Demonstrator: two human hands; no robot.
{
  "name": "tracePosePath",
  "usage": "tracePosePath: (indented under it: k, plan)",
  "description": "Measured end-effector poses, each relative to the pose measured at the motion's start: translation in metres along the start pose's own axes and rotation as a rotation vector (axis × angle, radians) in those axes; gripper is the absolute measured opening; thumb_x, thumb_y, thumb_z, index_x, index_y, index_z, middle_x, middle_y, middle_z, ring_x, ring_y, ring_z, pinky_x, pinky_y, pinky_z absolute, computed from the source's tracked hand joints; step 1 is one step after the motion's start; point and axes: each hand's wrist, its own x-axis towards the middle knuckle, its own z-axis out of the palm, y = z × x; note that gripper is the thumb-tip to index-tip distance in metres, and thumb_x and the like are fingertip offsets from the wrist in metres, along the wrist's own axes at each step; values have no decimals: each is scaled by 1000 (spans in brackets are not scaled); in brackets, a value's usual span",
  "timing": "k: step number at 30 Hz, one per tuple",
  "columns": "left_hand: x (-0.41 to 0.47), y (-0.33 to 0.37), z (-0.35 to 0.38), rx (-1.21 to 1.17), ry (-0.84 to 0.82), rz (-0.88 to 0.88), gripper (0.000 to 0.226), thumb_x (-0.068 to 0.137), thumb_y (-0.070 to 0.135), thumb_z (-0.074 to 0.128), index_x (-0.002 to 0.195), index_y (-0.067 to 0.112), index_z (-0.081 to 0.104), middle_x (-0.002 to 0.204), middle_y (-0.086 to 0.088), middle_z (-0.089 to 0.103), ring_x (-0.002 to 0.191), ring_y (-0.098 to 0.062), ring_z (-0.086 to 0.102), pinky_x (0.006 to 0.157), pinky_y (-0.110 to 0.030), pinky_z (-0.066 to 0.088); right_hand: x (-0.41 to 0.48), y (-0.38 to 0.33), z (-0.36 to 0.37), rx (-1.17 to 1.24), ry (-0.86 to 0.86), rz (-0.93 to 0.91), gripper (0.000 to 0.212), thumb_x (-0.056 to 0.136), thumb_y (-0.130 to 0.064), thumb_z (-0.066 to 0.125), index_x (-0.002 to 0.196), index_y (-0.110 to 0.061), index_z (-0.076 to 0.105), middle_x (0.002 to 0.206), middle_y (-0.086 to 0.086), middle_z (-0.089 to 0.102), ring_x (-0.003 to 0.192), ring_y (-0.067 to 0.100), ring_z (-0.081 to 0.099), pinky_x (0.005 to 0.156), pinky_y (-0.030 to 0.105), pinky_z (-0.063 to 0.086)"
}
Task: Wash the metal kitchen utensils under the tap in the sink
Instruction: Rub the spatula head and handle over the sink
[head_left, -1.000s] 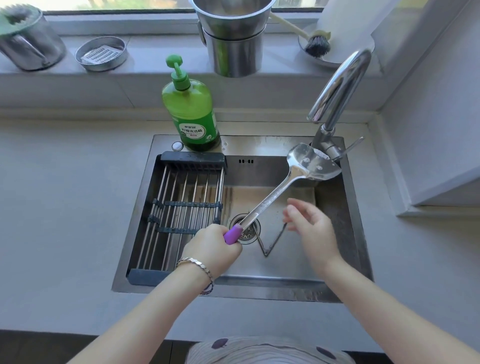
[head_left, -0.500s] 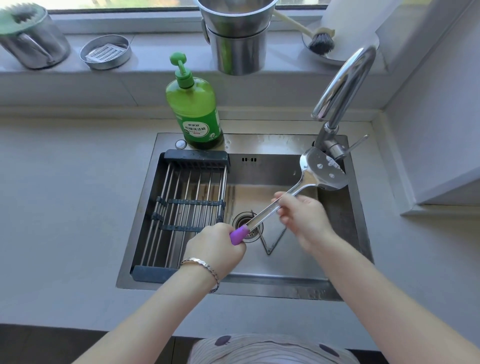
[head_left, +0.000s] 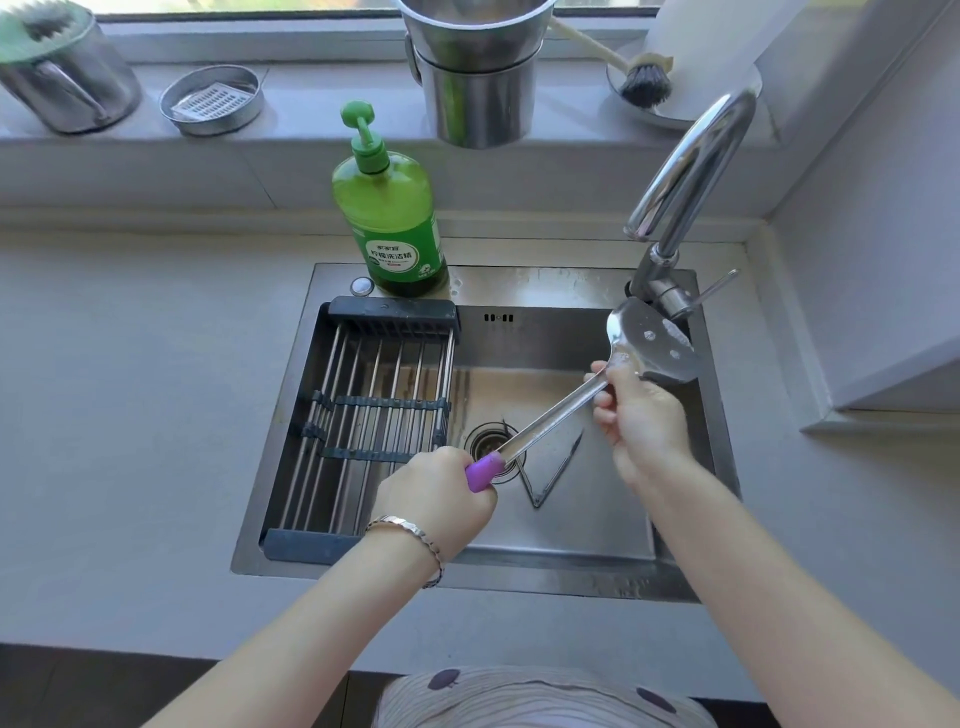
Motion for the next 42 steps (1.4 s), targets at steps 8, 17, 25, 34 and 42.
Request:
tracePosePath:
  k: [8,17,25,34,42]
  plan:
    - [0,9,-1,-14,1,3,36,86,43,46,57,21,42,57,3,48,58,-22,52,55,-25,39,7,-3,10,-85,162,-71,53,97,-42,39,64,-6,61,45,-2,63,27,1,39,29,11,28]
    - [-1,4,0,44,-13,2,29,87,42,45,65,24,46,59,5,48,64,-22,57,60,-26,46,3,18,11,-83,136,-74,45,98,-34,40,66,-10,61,53,-2,65,29,-1,37,33,12,33]
    - [1,0,2,87,10,2,25,86,41,45,68,24,47,59,6,46,63,-22,54,58,-25,41,4,22,11,-92,109,-6,41,99,-26,38,71,-9,61,65,3,65,30,0,39,32,12,31]
    - [0,2,3,2,25,-14,23,84,39,48,69,22,52,60,4,50,65,-23,56,59,-26,42,-40,63,12,-440,-242,-14,29,91,-19,51,71,-13,71,41,-10,36,39,4,32,40,13,27]
    - [-2,2,1,-34,31,-42,35,85,39,48,56,22,40,56,4,47,60,-22,52,56,-26,39,-24,44,8,-296,-264,141,12,83,-13,65,74,-7,70,52,-1,38,38,5,30,36,12,26]
